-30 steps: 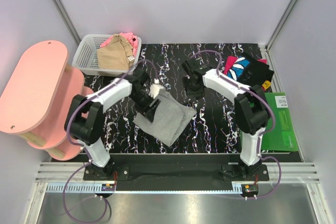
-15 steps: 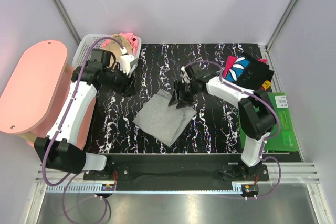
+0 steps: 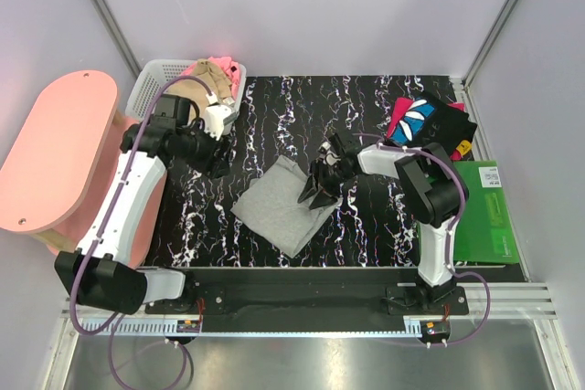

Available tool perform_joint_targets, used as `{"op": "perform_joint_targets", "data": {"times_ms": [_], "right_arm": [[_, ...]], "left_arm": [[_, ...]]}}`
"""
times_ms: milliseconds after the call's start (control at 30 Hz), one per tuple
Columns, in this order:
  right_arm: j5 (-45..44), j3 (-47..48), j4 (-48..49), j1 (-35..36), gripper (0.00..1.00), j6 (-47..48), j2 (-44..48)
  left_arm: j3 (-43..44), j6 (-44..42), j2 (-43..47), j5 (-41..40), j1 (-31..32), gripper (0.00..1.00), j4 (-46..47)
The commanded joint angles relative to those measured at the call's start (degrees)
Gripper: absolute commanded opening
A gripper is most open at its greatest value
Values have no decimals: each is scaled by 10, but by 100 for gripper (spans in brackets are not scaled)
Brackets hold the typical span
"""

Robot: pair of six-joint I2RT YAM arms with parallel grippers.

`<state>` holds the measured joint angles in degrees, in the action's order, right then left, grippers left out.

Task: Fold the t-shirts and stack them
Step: Smooth out wrinkles on the folded tshirt

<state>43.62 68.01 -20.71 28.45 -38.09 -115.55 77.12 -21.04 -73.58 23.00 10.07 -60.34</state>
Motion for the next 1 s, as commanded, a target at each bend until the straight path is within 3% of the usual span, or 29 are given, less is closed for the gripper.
{"op": "perform_joint_targets", "data": {"times_ms": [0, 167, 467, 767, 967], "right_arm": [[-57, 9, -35, 5, 57, 7, 105], [-42, 113, -70, 16, 58, -1, 152], [13, 265, -83, 74, 58, 13, -77], [29, 310, -95, 67, 59, 33, -190], [-70, 311, -179, 57, 81, 120, -76]], "left_arm": [[11, -3, 27, -31, -4, 64, 8], [14, 1, 39, -29, -17, 65, 8], [-14, 3, 60, -37, -17, 65, 9], [-30, -5, 78, -38, -17, 66, 7], [-37, -14, 83, -41, -17, 66, 3]]}}
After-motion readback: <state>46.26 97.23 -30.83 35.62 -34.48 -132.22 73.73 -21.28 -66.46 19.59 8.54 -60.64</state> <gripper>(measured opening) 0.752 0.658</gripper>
